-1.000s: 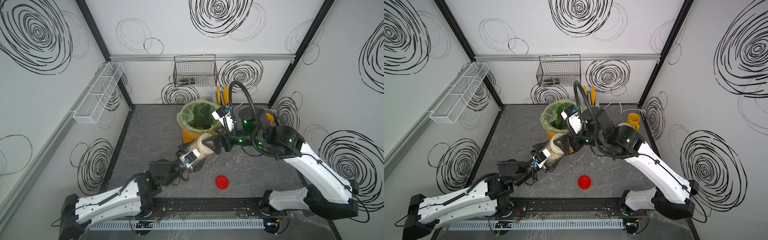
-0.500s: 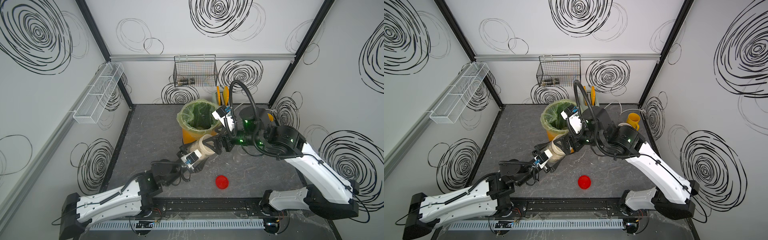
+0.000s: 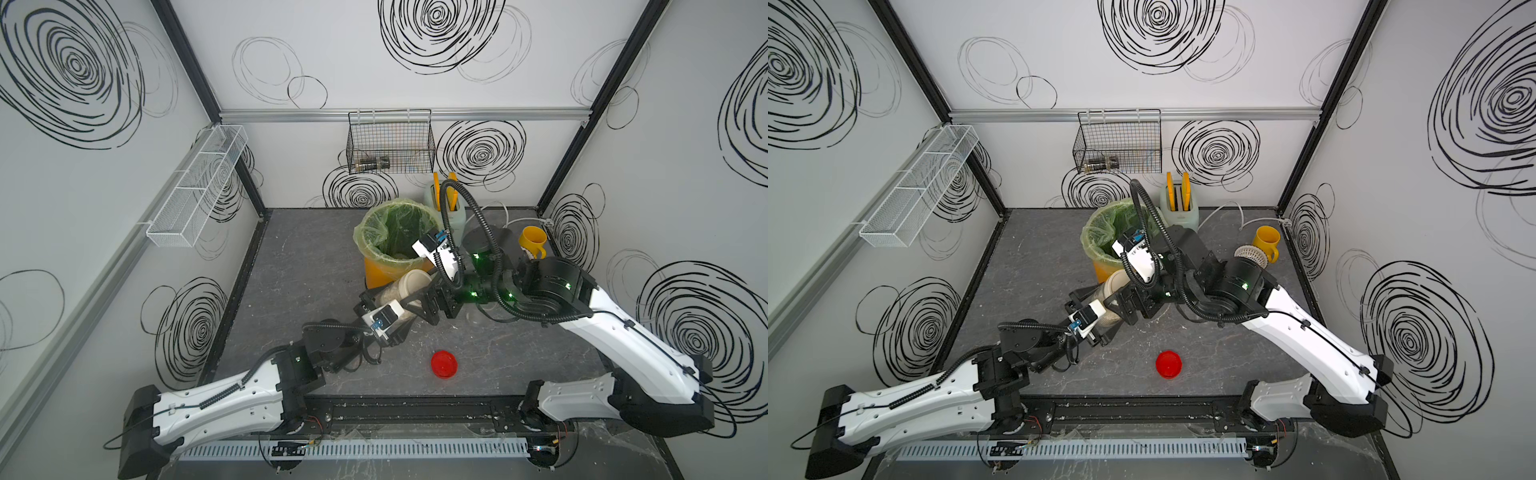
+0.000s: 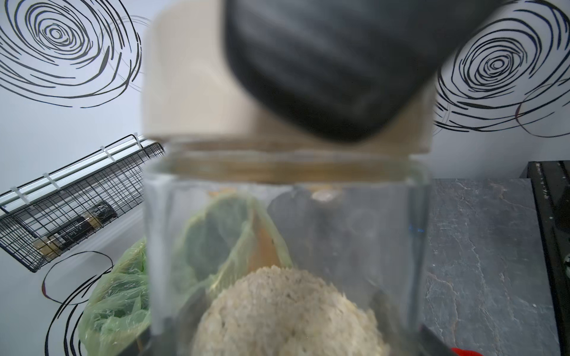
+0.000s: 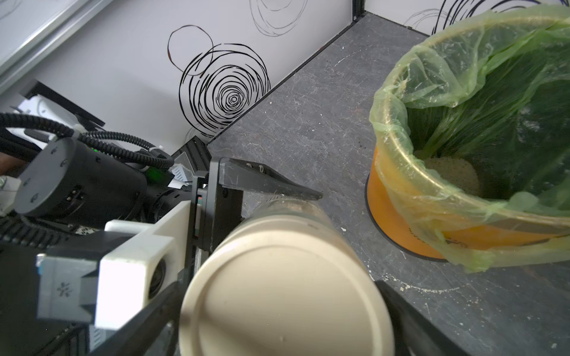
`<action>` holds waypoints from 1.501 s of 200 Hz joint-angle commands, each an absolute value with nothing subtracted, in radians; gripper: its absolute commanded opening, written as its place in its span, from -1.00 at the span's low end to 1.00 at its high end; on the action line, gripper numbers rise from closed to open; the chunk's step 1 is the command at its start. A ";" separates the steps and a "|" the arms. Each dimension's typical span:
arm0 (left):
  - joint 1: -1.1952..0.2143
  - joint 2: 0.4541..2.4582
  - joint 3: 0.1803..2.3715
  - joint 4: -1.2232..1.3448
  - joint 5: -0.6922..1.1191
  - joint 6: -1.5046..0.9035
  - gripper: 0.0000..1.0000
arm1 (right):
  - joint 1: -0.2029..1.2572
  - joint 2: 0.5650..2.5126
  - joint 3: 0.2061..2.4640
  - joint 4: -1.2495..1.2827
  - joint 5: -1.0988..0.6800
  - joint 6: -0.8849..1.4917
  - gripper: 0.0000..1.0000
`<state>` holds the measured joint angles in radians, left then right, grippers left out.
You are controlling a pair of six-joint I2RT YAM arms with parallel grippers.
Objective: Empty expired oatmeal from jars
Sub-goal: Unscrew the lid from the jar, then open the lid of the jar.
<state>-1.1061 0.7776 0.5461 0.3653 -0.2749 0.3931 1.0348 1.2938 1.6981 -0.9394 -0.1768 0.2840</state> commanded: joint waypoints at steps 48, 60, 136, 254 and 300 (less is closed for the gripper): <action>-1.100 0.741 0.583 0.497 -0.246 0.377 -1.00 | 1.051 1.308 1.717 -0.954 -0.284 0.200 0.16; -1.100 0.731 0.587 0.484 -0.224 0.358 -1.00 | 1.050 1.289 1.693 -0.935 -0.346 0.111 0.00; -1.064 0.668 0.626 0.353 0.048 0.215 -1.00 | 1.048 1.087 1.407 -0.723 -0.703 -0.483 -0.67; -0.979 0.660 0.588 0.390 0.111 0.159 -1.00 | 0.986 1.116 1.561 -0.839 -0.634 -0.571 -0.49; -0.974 0.651 0.585 0.386 0.093 0.156 -1.00 | 0.967 1.113 1.607 -0.840 -0.577 -0.541 -0.45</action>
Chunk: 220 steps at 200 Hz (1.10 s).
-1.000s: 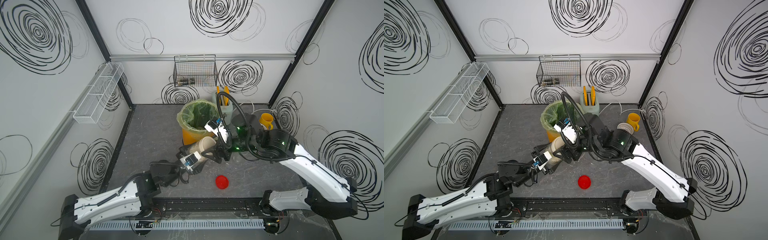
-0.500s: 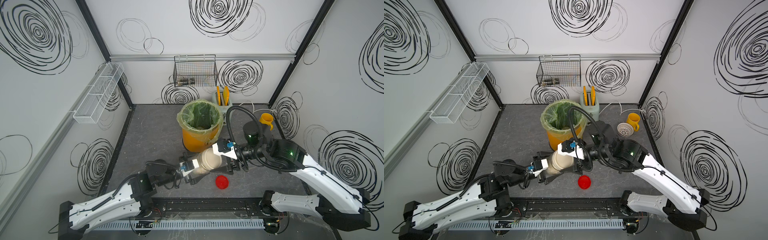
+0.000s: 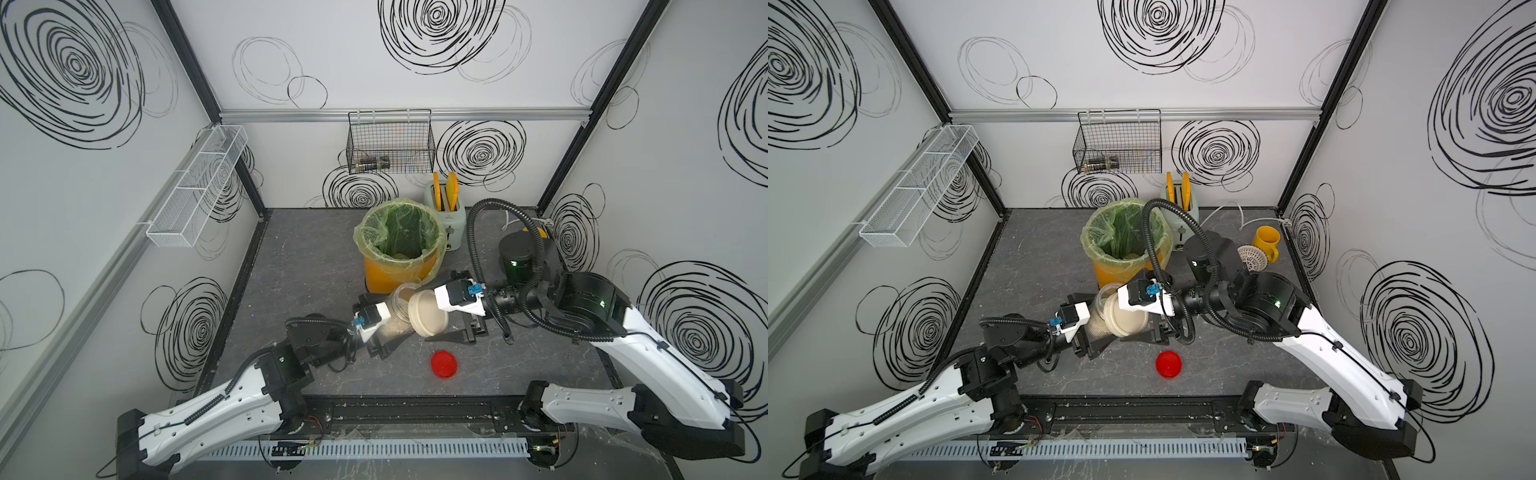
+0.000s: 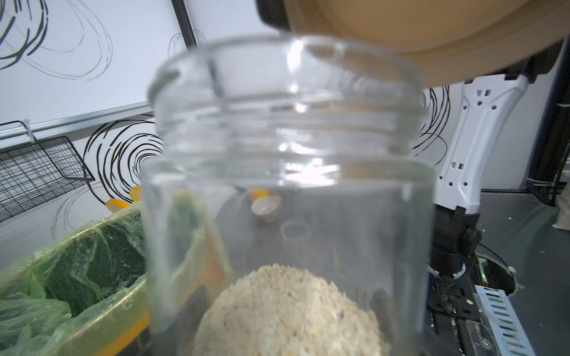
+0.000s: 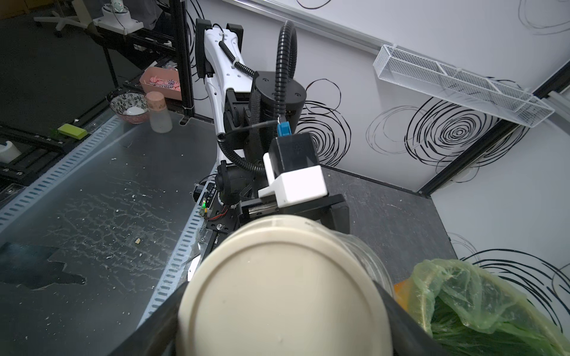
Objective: Empty expired oatmeal from jars
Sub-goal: Open the lid of the jar, then place the lid at the center of the board.
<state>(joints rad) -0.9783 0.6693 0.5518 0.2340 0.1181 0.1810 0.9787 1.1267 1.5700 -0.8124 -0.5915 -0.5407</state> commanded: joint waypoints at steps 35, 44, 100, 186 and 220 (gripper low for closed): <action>-0.974 0.602 0.571 0.384 0.031 0.141 -1.00 | 0.955 1.001 1.556 -0.714 -0.317 -0.285 -0.34; -0.974 0.584 0.568 0.382 0.012 0.141 -1.00 | 0.952 0.953 1.508 -0.686 -0.224 -0.201 -0.31; -0.974 0.516 0.553 0.362 -0.014 0.124 -1.00 | 0.924 0.782 1.226 -0.876 0.221 0.432 -0.30; -0.976 0.505 0.531 0.392 0.008 0.090 -1.00 | 0.794 0.687 0.653 -0.791 0.094 0.791 -0.17; -0.976 0.499 0.523 0.399 0.015 0.089 -1.00 | 0.675 0.693 0.572 -0.728 0.025 0.782 -0.09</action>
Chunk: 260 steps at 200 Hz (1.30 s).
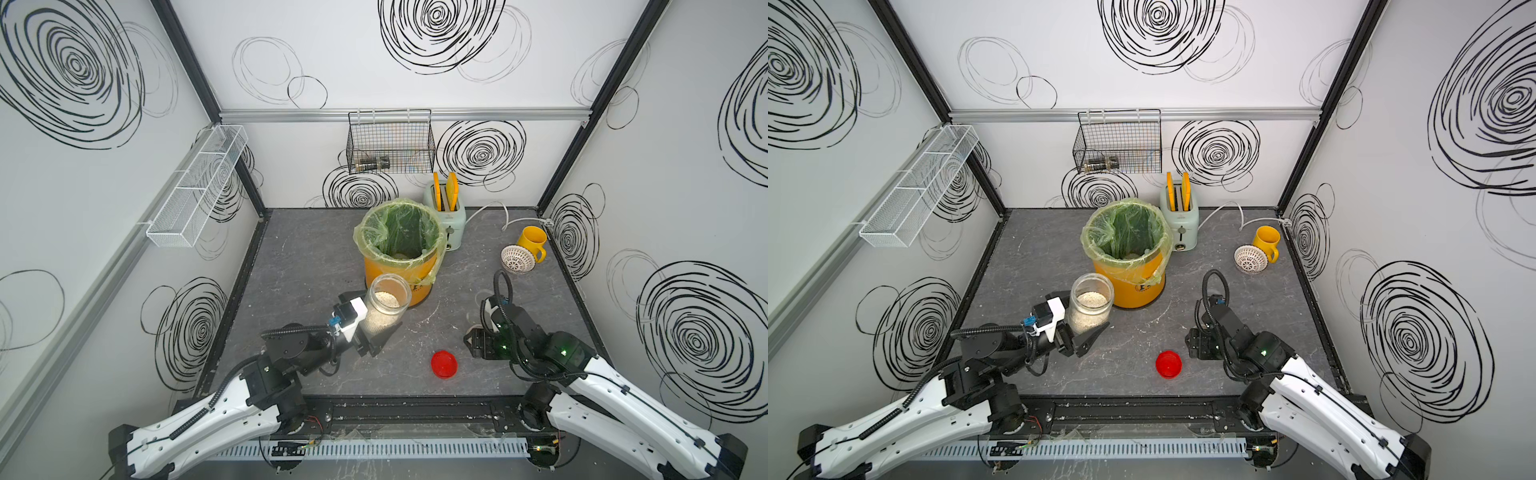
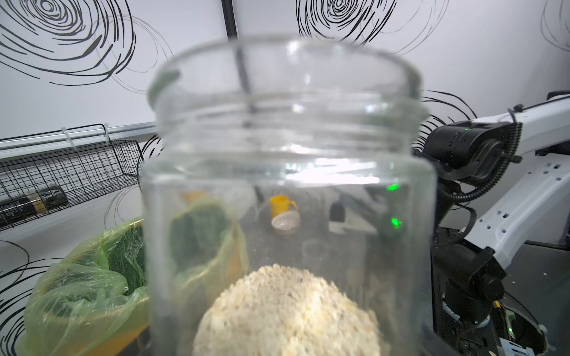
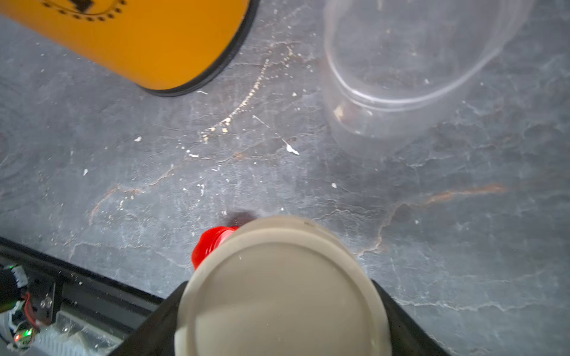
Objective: Empty expired oatmeal from jars
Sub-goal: Place the lid at the center of the board.
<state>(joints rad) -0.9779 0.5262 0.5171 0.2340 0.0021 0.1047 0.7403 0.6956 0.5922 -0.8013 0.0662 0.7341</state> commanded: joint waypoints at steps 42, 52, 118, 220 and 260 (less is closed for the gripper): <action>-0.976 0.483 0.514 0.404 0.019 0.083 -1.00 | 0.626 0.654 0.445 -0.565 -0.008 0.863 -0.10; -0.976 0.483 0.514 0.406 0.021 0.081 -1.00 | 0.624 0.664 0.408 -0.510 -0.015 0.878 -0.10; -0.973 0.471 0.496 0.402 0.020 0.089 -1.00 | 0.609 0.771 0.284 -0.379 -0.031 0.871 -0.01; -0.963 0.486 0.498 0.413 0.022 0.066 -1.00 | 0.597 0.653 0.268 -0.399 -0.004 0.861 0.88; -0.963 0.500 0.498 0.411 0.024 0.058 -1.00 | 0.595 0.639 0.258 -0.403 0.000 0.861 0.93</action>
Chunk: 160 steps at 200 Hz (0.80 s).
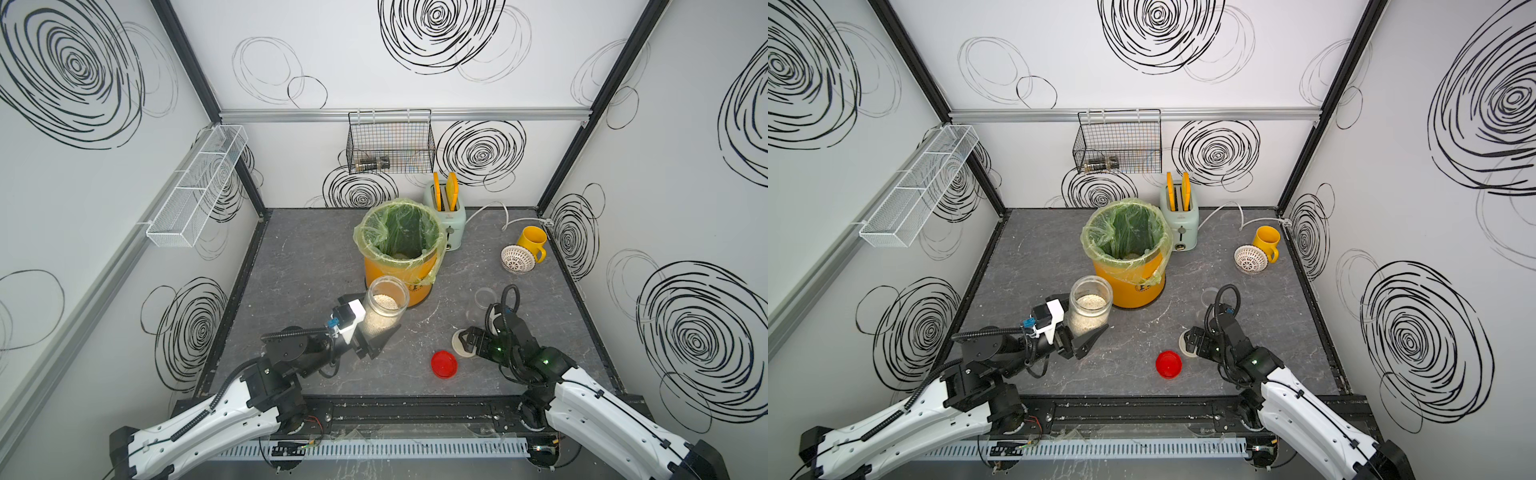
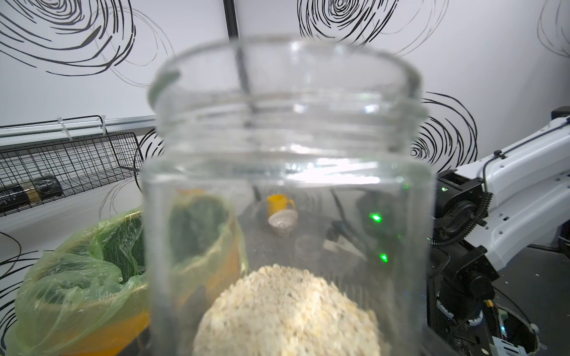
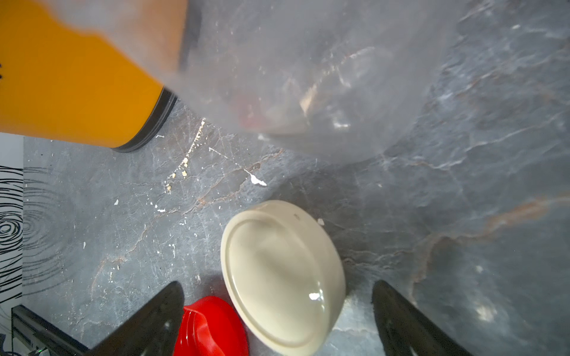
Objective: Empty expired oatmeal from jars
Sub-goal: Place the lid at the center of the board, then place the jar at the center of the board.
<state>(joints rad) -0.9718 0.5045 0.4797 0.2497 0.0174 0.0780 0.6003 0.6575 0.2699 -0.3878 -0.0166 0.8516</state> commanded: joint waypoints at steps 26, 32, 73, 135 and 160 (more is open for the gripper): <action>-0.963 0.501 0.496 0.414 0.023 0.037 -1.00 | 0.595 0.589 0.318 -0.464 -0.022 0.852 0.91; -0.964 0.504 0.496 0.415 0.025 0.029 -1.00 | 0.595 0.574 0.340 -0.475 -0.037 0.837 0.91; -0.972 0.490 0.471 0.428 0.020 -0.066 -1.00 | 0.597 0.482 0.464 -0.450 -0.140 0.758 0.82; -1.022 0.473 0.394 0.493 0.024 -0.109 -1.00 | 0.614 0.521 0.661 -0.349 -0.385 0.557 0.79; -1.136 0.473 0.318 0.581 -0.159 -0.017 -1.00 | 0.618 0.709 0.859 -0.440 -0.483 0.550 0.74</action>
